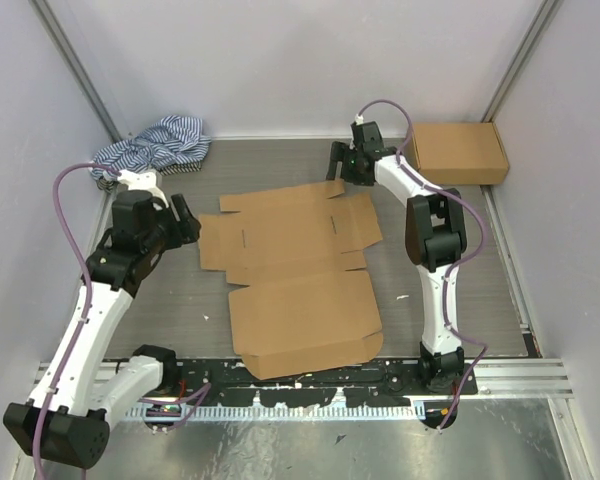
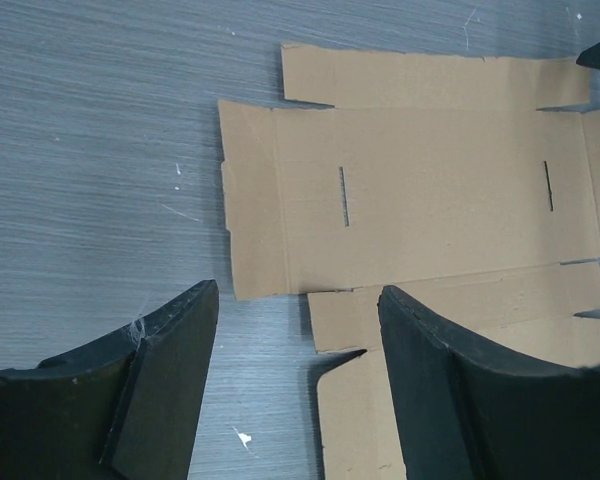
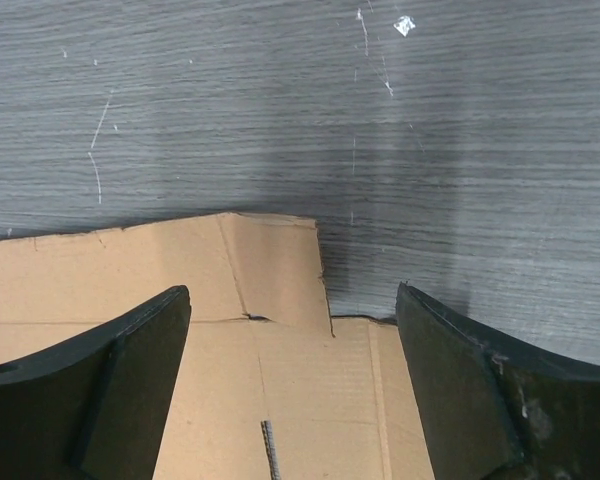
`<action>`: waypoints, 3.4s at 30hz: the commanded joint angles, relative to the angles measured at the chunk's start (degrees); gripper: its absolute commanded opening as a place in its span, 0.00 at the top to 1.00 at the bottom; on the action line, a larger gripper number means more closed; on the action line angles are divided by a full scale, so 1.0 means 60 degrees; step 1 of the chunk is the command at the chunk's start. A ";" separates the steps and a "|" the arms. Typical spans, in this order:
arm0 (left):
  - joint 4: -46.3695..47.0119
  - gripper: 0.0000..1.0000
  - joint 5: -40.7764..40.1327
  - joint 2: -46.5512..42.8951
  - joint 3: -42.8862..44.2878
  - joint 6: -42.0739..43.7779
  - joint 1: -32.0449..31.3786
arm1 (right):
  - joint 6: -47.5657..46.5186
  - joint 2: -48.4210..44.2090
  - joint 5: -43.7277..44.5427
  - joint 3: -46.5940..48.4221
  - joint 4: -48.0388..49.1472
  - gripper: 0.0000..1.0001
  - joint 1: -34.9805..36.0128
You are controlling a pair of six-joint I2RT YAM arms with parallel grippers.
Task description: Fold the paper box
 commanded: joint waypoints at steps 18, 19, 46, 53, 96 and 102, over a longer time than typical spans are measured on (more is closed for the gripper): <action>0.1075 0.29 0.0925 0.4988 0.1787 -0.2438 -0.0021 | 0.0146 0.0321 -0.0561 0.0016 0.0530 0.38 0.0022; 0.1094 0.29 0.0873 0.5251 0.1961 -0.2417 -0.0022 | 0.0150 0.0313 -0.0617 0.0006 0.0560 0.41 0.0007; -0.0247 0.35 0.1044 1.1331 0.7317 -0.1630 -0.0128 | -0.0173 -0.3570 0.1266 -0.4322 -0.0112 0.99 0.0308; -0.0529 0.39 0.0886 1.1876 0.7550 -0.1152 -0.0708 | -0.0103 -0.3333 0.1507 -0.3967 -0.0369 0.99 0.0312; 0.0501 0.67 0.1333 1.1586 0.7442 -0.1192 -0.2063 | -0.0321 -0.1875 0.0873 -0.1740 -0.0988 0.81 0.0463; 0.0613 0.66 0.1349 1.1779 0.7514 -0.1221 -0.2109 | -0.0435 -0.1644 0.0723 -0.1530 -0.1046 0.58 0.0754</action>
